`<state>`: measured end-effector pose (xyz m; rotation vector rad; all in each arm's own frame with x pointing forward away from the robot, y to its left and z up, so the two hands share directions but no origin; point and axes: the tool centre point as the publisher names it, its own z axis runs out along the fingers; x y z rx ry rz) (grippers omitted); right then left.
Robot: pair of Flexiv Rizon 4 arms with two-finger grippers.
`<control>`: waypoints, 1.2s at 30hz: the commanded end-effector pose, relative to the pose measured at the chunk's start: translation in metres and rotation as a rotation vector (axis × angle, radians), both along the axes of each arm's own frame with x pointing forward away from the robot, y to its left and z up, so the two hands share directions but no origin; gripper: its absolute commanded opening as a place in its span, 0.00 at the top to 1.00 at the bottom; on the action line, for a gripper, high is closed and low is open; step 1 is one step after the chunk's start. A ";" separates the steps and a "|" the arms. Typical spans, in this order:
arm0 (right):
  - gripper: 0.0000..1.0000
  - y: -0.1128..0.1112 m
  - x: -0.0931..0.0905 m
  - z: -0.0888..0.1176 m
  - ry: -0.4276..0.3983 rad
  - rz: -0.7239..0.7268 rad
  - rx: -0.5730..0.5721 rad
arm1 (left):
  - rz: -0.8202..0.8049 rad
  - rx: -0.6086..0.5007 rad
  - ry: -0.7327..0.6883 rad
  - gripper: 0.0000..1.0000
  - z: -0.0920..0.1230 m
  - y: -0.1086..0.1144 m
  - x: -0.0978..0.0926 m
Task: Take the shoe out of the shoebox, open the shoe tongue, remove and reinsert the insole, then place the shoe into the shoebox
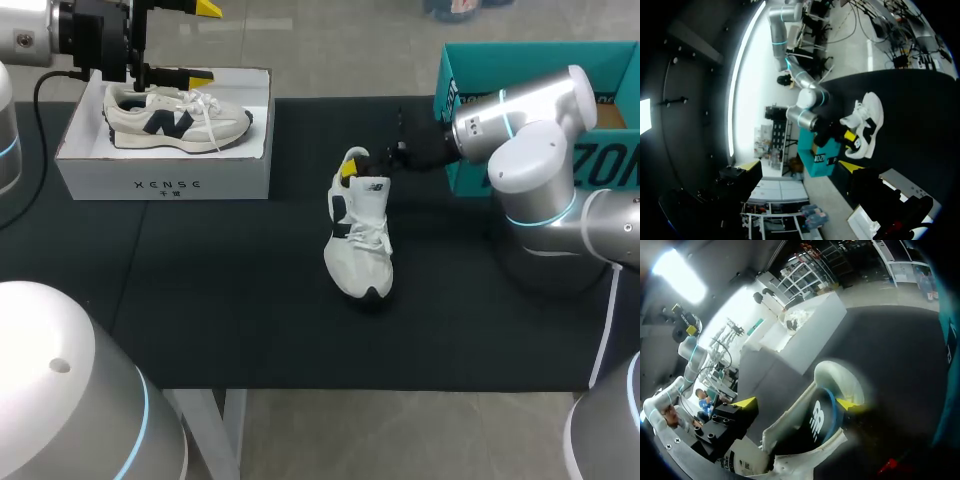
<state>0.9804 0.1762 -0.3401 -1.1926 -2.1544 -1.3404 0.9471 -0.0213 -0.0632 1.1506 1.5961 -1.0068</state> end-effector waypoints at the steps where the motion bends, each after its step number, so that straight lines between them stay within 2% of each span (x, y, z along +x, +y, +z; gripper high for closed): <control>1: 0.00 0.002 -0.001 0.003 -0.005 -0.001 -0.004 | -0.002 0.004 0.000 0.00 0.000 0.000 0.001; 6: 0.00 0.004 -0.004 0.008 -0.015 0.000 -0.008 | -0.002 0.004 0.000 0.00 0.000 0.000 0.001; 17: 0.00 -0.010 -0.001 0.015 -0.026 -0.056 -0.035 | -0.002 0.004 0.000 0.00 0.000 0.000 0.001; 32: 0.00 -0.001 0.000 0.015 -0.025 -0.039 -0.040 | -0.002 0.004 0.000 0.00 0.000 0.000 0.001; 33: 0.28 -0.001 -0.001 0.017 -0.029 -0.044 -0.044 | -0.002 0.004 0.000 0.00 0.000 0.000 0.001; 34: 0.62 -0.002 -0.002 0.019 -0.012 -0.060 -0.068 | -0.002 0.004 0.000 0.00 0.000 0.000 0.001; 35: 0.78 -0.004 -0.002 0.021 0.005 -0.082 -0.079 | -0.002 0.004 0.000 0.00 0.000 0.000 0.001; 36: 0.85 -0.006 -0.003 0.023 0.044 -0.127 -0.114 | -0.002 0.004 0.000 0.00 0.000 0.000 0.001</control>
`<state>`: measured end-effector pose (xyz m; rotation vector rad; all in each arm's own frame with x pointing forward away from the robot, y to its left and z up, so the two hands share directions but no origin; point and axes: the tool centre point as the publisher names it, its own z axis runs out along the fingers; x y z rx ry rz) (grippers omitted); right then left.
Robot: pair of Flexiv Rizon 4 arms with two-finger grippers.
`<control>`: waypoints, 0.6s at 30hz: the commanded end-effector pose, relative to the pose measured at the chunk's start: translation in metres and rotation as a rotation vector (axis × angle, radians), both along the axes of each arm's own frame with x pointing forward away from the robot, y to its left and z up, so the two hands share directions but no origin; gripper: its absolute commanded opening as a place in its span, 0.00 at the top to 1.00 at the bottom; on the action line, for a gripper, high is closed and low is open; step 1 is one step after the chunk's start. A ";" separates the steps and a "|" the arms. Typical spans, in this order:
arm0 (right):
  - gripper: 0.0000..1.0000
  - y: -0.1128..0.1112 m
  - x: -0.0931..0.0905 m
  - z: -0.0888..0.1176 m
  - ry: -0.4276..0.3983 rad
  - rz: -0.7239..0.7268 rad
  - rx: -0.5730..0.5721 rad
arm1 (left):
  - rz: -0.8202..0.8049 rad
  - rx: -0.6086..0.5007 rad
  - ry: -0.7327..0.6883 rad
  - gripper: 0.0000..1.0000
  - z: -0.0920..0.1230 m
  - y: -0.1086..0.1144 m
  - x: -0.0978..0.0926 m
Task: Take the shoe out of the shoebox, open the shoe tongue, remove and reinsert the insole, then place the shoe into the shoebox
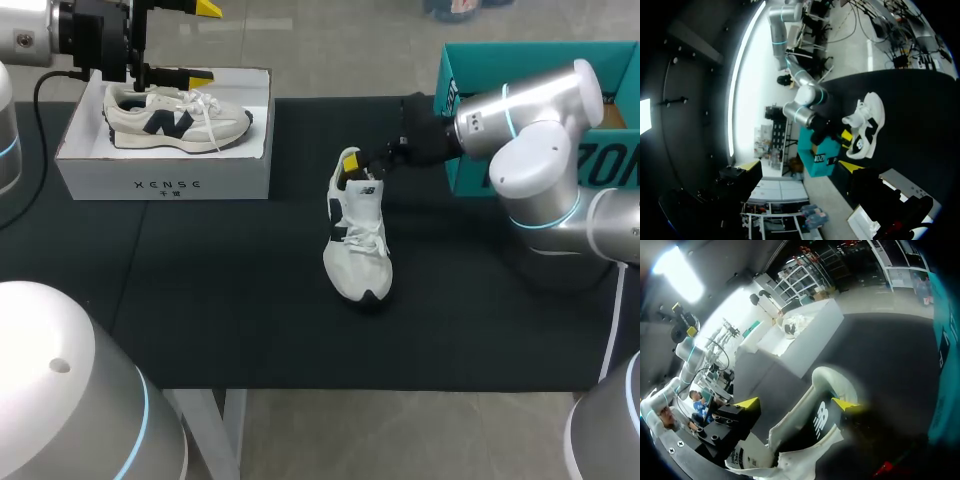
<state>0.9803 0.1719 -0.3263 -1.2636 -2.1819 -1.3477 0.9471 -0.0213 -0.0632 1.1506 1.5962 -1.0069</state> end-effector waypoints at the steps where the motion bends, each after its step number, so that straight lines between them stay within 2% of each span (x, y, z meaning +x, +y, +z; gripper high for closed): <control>1: 1.00 -0.005 -0.004 0.012 0.088 -0.102 -0.069 | -0.002 0.004 0.000 0.00 0.000 0.000 0.001; 3: 1.00 -0.011 -0.005 0.017 0.137 -0.133 -0.076 | -0.002 0.004 0.000 0.00 0.000 0.000 0.001; 9: 1.00 -0.018 -0.006 0.035 0.185 -0.110 -0.351 | -0.002 0.004 0.000 0.00 0.000 0.000 0.001; 14: 1.00 -0.020 -0.008 0.043 0.212 -0.075 -0.697 | -0.002 0.004 0.000 0.00 0.000 0.000 0.001; 15: 1.00 -0.021 -0.009 0.045 0.218 -0.067 -0.659 | -0.002 0.004 0.000 0.00 0.000 0.000 0.001; 18: 1.00 -0.021 -0.009 0.045 0.218 -0.067 -0.659 | -0.002 0.004 0.000 0.00 0.000 0.000 0.001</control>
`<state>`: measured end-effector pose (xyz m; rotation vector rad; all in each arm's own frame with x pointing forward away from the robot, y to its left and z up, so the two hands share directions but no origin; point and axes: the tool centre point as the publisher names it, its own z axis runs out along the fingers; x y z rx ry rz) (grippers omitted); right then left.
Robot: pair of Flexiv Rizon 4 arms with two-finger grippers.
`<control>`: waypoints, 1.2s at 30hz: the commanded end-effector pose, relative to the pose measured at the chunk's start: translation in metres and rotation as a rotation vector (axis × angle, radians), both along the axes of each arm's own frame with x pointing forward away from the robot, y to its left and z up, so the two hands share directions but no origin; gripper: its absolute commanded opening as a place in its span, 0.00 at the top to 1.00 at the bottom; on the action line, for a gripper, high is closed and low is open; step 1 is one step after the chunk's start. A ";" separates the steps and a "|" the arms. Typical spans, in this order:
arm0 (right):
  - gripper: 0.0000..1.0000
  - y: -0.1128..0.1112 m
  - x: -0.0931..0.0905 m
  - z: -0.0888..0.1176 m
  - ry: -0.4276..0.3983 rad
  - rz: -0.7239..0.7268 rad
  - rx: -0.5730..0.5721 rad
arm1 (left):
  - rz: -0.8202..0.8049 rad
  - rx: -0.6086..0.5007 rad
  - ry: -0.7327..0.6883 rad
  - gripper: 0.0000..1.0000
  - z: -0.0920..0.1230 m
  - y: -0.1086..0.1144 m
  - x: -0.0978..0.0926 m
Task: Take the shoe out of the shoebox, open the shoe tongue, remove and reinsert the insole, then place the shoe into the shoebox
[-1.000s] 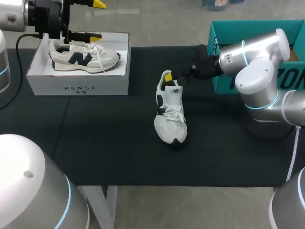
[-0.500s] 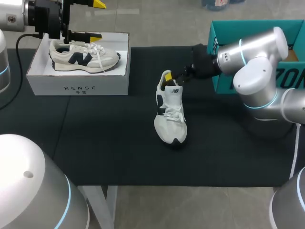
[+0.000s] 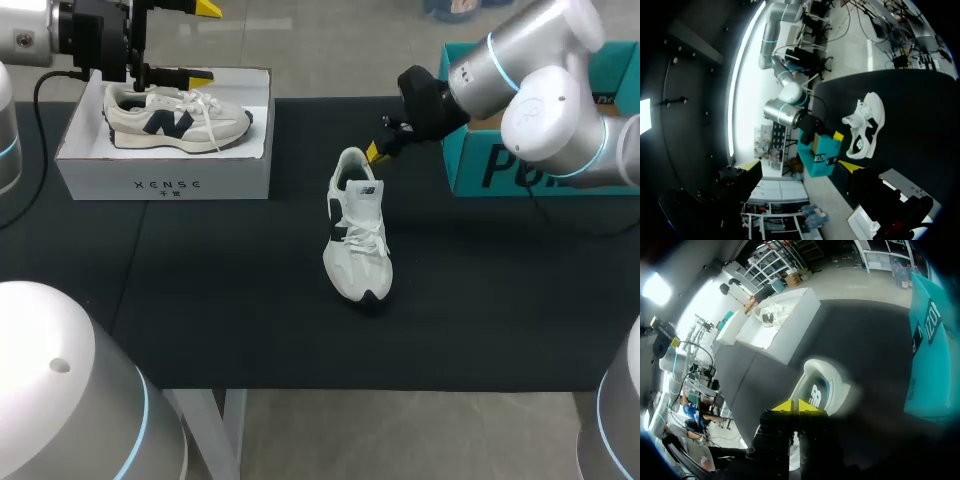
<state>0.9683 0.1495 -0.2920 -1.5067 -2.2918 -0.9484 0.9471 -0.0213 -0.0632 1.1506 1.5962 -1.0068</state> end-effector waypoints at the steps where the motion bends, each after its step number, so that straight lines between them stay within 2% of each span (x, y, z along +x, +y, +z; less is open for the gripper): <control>1: 1.00 0.001 0.003 0.011 0.078 0.025 -0.371 | -0.002 0.004 0.000 0.00 0.000 0.000 0.001; 8: 1.00 0.001 0.003 0.011 0.078 0.025 -0.371 | -0.002 0.004 0.000 0.00 0.000 0.000 0.001; 9: 1.00 0.001 0.003 0.011 0.106 -0.018 -0.440 | -0.002 0.004 0.000 0.00 0.000 0.000 0.001; 12: 1.00 0.001 0.004 0.008 0.137 -0.119 -0.517 | -0.002 0.004 0.000 0.00 0.000 0.000 0.001; 14: 1.00 0.002 0.006 0.004 0.140 -0.138 -0.525 | -0.002 0.004 0.000 0.00 0.000 0.000 0.001; 19: 1.00 0.009 0.009 -0.009 0.100 -0.196 -0.690 | -0.002 0.004 0.000 0.00 0.000 0.000 0.001; 21: 1.00 0.011 0.011 -0.015 0.109 -0.227 -0.747 | -0.002 0.004 0.000 0.00 0.000 0.000 0.001; 23: 1.00 0.015 0.013 -0.017 0.104 -0.270 -0.834 | -0.002 0.004 0.000 0.00 0.000 0.000 0.001; 26: 1.00 0.021 0.014 -0.019 0.097 -0.313 -0.898 | -0.002 0.004 0.000 0.00 0.000 0.000 0.001; 36: 1.00 0.018 0.023 -0.053 0.120 -0.341 -0.935 | -0.002 0.004 0.000 0.00 0.000 0.000 0.001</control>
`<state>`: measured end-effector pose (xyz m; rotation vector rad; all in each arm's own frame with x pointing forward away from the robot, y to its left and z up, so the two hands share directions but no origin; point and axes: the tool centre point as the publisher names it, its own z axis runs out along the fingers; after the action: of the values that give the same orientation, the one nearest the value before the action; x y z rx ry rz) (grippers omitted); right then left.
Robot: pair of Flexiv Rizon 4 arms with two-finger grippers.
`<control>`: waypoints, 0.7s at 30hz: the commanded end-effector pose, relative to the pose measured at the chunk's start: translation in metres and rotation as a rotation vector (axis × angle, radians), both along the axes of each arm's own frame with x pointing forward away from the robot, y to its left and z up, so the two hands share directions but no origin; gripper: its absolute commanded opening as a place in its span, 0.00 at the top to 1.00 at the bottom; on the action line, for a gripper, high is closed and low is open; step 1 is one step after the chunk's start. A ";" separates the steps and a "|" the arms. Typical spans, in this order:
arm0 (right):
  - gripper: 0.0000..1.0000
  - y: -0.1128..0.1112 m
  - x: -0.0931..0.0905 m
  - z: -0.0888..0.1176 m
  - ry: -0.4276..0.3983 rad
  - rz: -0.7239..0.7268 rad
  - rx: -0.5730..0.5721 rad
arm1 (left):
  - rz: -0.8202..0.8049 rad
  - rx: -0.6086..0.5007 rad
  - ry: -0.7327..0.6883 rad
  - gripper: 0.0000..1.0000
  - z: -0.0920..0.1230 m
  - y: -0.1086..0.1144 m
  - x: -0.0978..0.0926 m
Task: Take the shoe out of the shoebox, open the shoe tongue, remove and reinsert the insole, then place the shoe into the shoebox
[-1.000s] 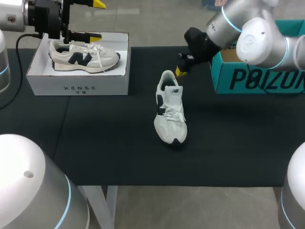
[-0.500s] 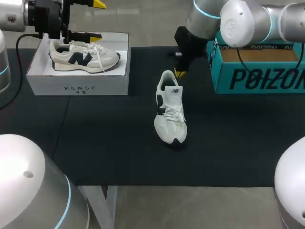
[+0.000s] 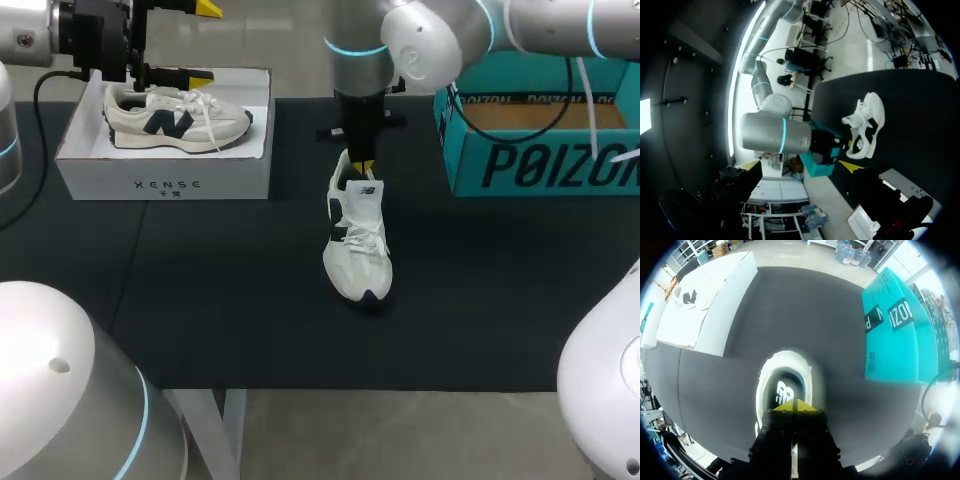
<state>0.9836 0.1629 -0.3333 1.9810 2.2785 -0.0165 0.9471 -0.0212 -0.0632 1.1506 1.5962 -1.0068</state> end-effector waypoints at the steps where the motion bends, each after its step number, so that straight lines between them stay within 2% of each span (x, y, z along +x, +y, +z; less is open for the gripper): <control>1: 1.00 0.004 0.008 -0.014 -0.018 -0.020 -0.204 | -0.002 0.004 0.000 0.00 0.000 0.000 0.001; 11: 1.00 0.000 0.013 -0.036 -0.035 -0.034 -0.193 | -0.002 0.004 0.000 0.00 0.000 0.000 0.001; 21: 1.00 0.001 0.009 -0.063 -0.002 -0.039 -0.183 | -0.002 0.004 0.000 0.00 0.000 0.000 0.001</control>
<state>0.9900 0.1639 -0.3869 1.9252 2.1421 -0.2188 0.9471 -0.0213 -0.0632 1.1506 1.5961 -1.0068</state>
